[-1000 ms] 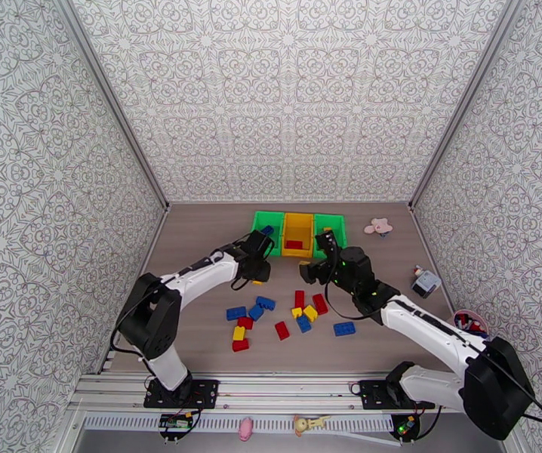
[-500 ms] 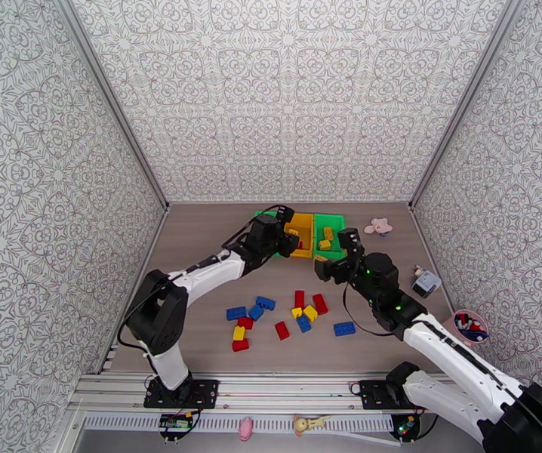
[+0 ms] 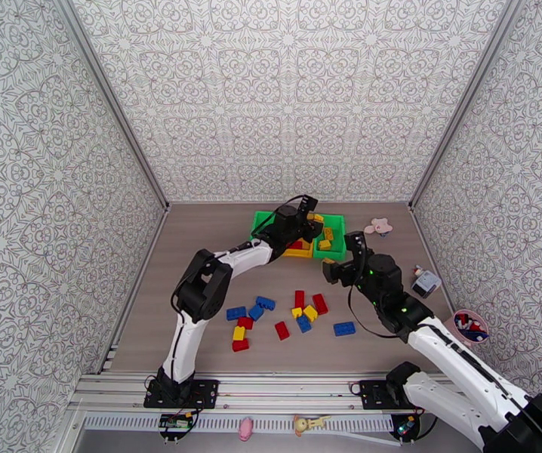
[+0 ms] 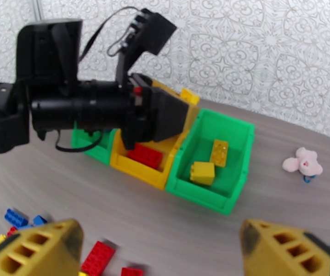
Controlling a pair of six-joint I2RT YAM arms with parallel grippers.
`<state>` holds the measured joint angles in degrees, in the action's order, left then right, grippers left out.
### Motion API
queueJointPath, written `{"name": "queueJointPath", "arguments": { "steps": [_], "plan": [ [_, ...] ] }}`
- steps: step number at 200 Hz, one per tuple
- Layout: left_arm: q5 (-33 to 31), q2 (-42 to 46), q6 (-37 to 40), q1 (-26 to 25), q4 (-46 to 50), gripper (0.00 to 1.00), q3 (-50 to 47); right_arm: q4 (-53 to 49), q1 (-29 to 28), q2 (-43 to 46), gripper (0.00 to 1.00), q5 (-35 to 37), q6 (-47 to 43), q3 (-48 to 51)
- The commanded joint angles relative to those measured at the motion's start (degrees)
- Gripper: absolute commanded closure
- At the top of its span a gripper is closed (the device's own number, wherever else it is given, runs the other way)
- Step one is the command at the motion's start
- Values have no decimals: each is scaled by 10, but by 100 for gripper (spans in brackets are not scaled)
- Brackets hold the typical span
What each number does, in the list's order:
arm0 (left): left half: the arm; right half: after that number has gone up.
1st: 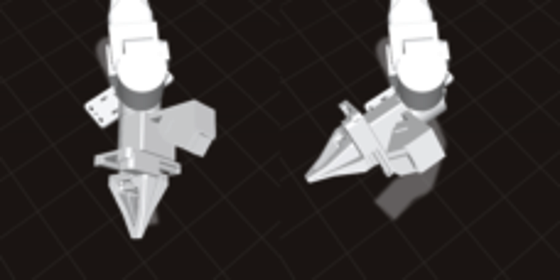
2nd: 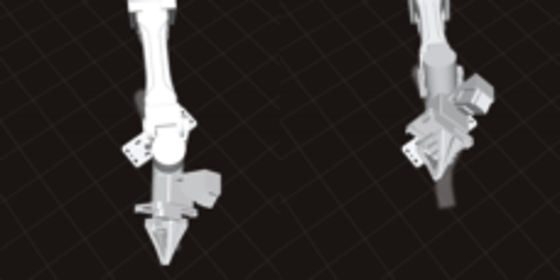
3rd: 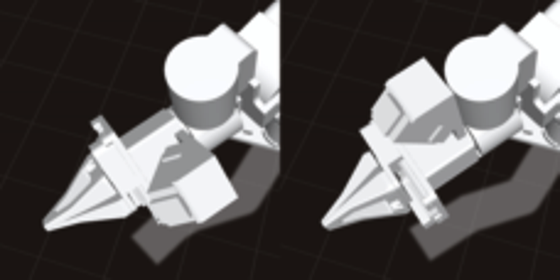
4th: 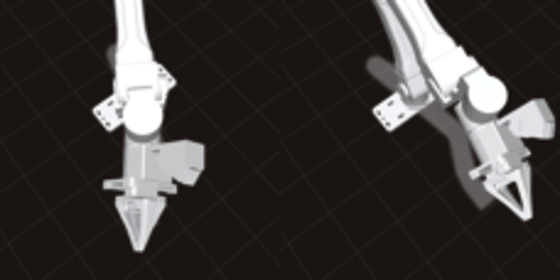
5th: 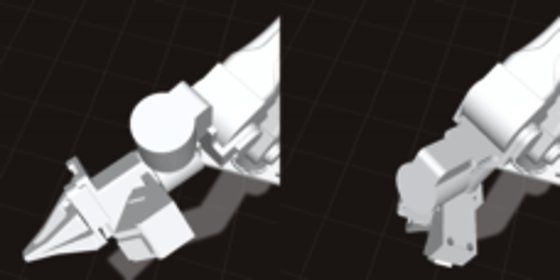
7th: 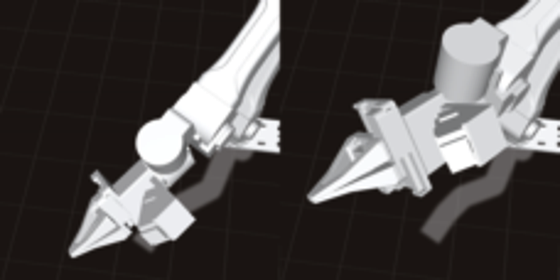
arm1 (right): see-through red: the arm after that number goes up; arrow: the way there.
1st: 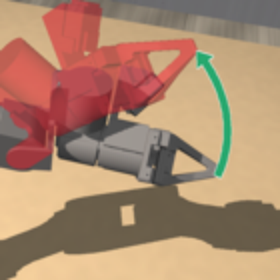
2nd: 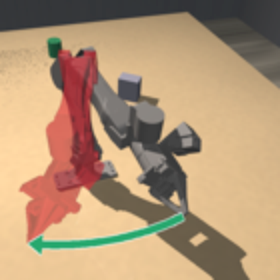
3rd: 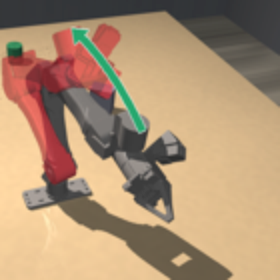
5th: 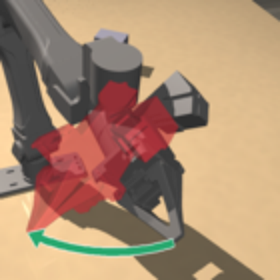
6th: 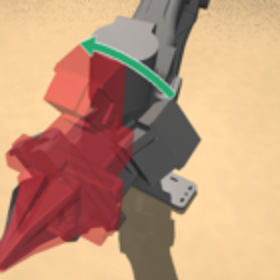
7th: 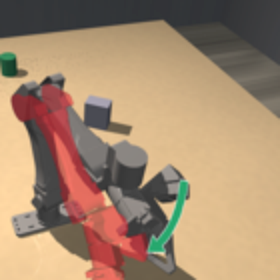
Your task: Sort the legos into containers by color
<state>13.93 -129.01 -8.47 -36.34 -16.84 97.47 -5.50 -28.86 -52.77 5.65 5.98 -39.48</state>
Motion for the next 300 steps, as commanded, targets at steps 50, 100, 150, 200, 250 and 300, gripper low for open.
{"name": "queueJointPath", "arguments": {
  "steps": [50,100,150,200,250,300],
  "plan": [
    [34,-145,-1,-6,59,64,205,-31,3,37,7,24,10,1],
    [24,-108,7,-7,80,36,194,-43,4,56,7,24,8,1],
    [-35,52,22,-8,83,7,25,-35,4,44,7,-15,8,-4],
    [-145,247,3,-29,115,0,-209,-32,4,49,7,-67,22,4],
    [-266,395,-73,-90,230,0,-359,-6,2,49,6,-137,27,46],
    [-289,452,-186,-115,380,0,-397,-39,-12,58,5,-153,3,44]
  ]
}}
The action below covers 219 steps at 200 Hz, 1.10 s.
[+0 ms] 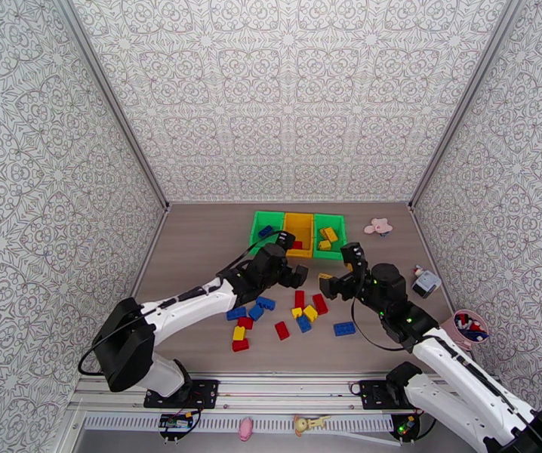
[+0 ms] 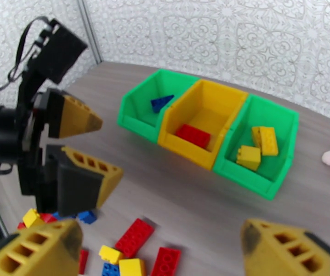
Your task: Sort the legos into containers by color
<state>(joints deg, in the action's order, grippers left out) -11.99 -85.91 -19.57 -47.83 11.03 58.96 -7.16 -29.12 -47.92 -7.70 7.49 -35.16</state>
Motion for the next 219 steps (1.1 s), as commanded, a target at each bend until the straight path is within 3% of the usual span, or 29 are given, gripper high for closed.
{"name": "queueJointPath", "arguments": {
  "steps": [1,49,76,167,219],
  "plan": [
    [-29,22,-77,-1,104,0,-12,-23,-10,10,5,-19,-12,1],
    [20,-3,-135,18,252,0,-2,-20,-39,-4,5,-31,-17,3],
    [36,-44,-153,26,288,0,8,-3,-56,-17,5,-29,-20,15],
    [59,-114,-123,40,251,1,11,-4,-56,-16,5,-34,-3,22],
    [65,-125,-115,44,237,12,6,15,-57,-5,5,-40,21,36]
  ]
}}
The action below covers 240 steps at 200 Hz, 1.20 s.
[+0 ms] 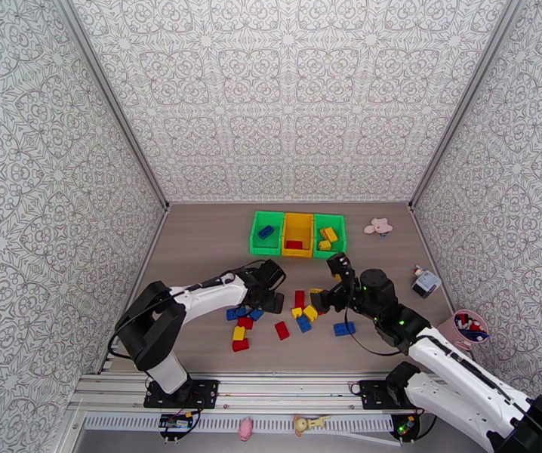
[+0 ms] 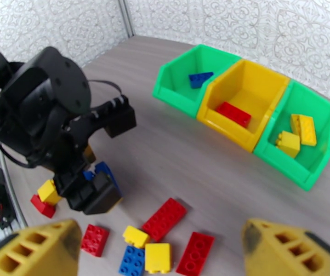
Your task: Sort the legos into containers by color
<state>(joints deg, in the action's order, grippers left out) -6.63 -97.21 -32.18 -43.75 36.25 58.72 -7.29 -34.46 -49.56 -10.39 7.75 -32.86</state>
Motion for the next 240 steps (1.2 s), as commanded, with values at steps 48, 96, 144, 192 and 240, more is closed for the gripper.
{"name": "queueJointPath", "arguments": {
  "steps": [48,96,144,192,240],
  "plan": [
    [2,-7,10,2,-15,31,11,23,-3,18,5,-10,26,22],
    [-19,26,9,-3,-28,33,7,26,-3,18,5,-14,29,23],
    [-61,101,27,-4,-106,35,-16,48,-3,3,5,3,30,17],
    [-109,145,74,3,-252,36,-39,103,-3,2,5,72,52,26],
    [-108,112,98,52,-361,36,-25,134,-3,-31,5,54,53,15]
  ]
}}
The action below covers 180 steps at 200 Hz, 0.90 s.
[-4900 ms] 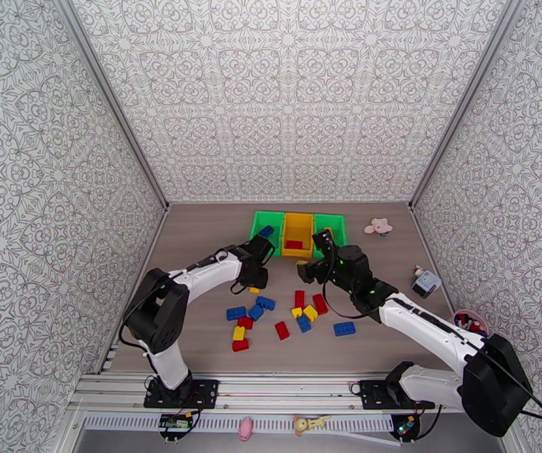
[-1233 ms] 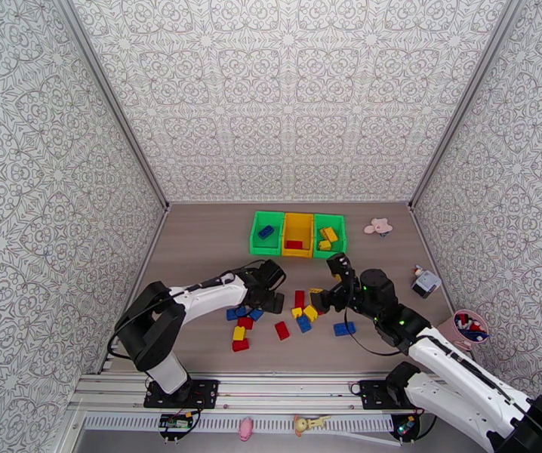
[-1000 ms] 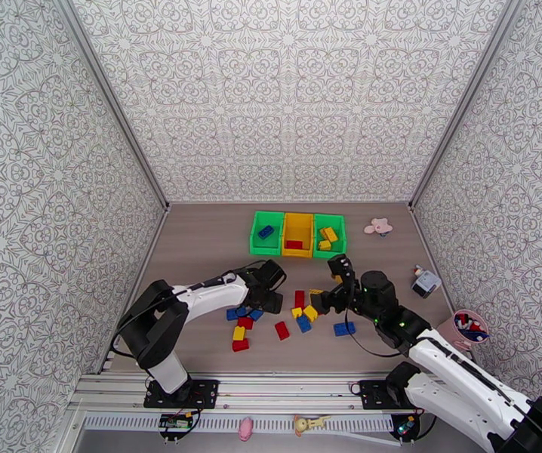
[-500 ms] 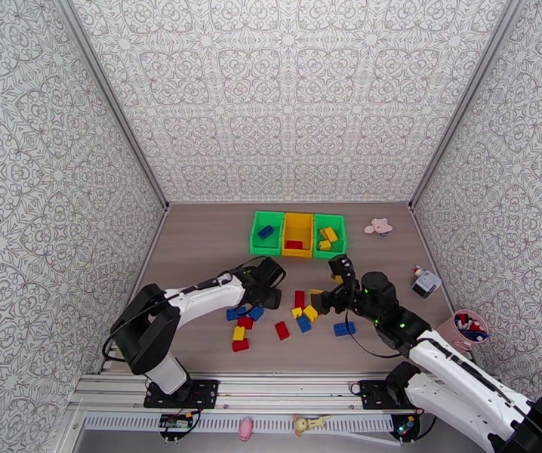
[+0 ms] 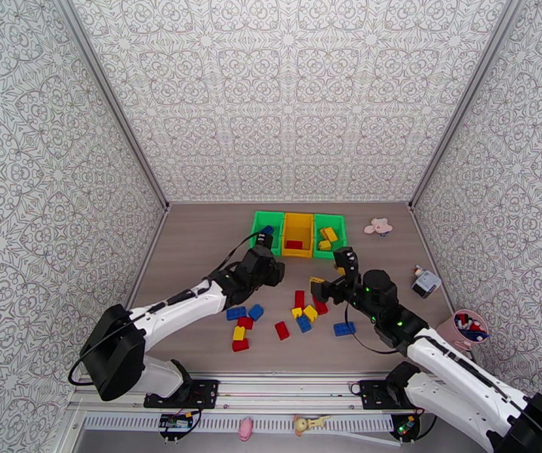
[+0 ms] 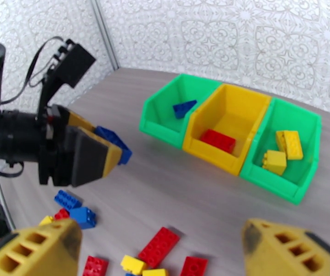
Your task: Sort the legos into containers by color
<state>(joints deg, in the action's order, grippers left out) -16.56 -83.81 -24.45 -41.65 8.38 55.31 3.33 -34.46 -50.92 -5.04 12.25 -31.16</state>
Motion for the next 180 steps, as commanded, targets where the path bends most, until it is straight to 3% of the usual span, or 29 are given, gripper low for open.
{"name": "queueJointPath", "arguments": {
  "steps": [1,86,140,180],
  "plan": [
    [-9,-24,21,33,-83,36,10,28,-3,-19,5,0,7,-3],
    [78,-200,43,139,-62,35,166,51,-3,-112,5,-33,-20,-62],
    [113,-304,46,164,-30,34,262,56,-4,-160,5,-28,-33,-84],
    [120,-310,55,165,-24,29,278,47,-3,-176,5,-25,-38,-103]
  ]
}}
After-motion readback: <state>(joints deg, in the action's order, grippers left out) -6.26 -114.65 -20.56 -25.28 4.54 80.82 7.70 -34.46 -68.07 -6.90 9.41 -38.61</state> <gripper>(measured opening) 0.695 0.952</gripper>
